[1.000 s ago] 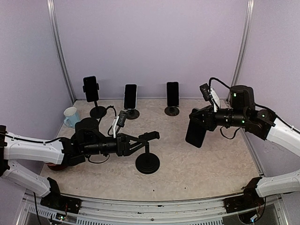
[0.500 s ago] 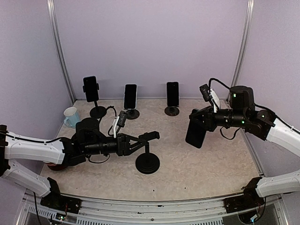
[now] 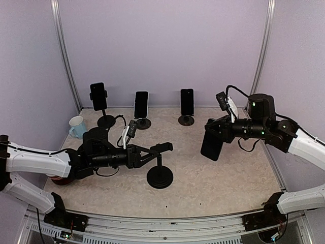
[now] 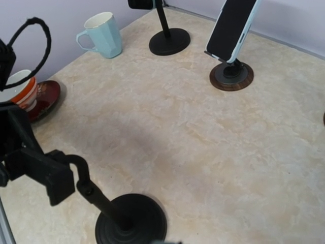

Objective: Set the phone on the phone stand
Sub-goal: Pick up the phone stand from the center of the board.

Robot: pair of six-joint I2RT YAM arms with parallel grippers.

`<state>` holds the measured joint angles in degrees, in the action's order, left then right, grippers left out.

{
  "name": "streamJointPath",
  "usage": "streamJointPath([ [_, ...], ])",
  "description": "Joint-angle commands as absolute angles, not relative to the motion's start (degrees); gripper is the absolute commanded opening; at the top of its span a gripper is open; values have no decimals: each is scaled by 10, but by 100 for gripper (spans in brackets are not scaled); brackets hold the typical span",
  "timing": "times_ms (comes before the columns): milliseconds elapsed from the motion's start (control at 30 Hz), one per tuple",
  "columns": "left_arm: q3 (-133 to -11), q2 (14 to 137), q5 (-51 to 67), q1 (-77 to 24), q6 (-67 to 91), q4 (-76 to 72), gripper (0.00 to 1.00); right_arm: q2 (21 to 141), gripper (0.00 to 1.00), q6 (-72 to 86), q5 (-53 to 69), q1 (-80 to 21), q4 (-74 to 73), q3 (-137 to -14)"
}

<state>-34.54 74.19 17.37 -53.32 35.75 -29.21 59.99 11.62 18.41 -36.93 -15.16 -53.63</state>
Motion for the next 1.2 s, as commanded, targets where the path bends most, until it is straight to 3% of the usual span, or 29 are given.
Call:
streamJointPath([
  [0,-355,754,182,-530,352,-315,43,593,0,118,187,-363,-117,-535],
  [133,-356,756,182,-529,352,-317,40,593,0,119,189,-363,-117,-533],
  [267,-356,752,181,-529,352,-317,49,594,0,118,190,-363,-117,-533],
  [400,-355,745,175,-527,350,-313,52,594,0,118,190,-363,-116,-531],
  [933,-356,746,169,-525,349,-318,54,589,0,119,189,-363,-117,-523],
  [1167,-361,749,170,-525,348,-320,49,589,0,117,188,-363,-119,-522],
])
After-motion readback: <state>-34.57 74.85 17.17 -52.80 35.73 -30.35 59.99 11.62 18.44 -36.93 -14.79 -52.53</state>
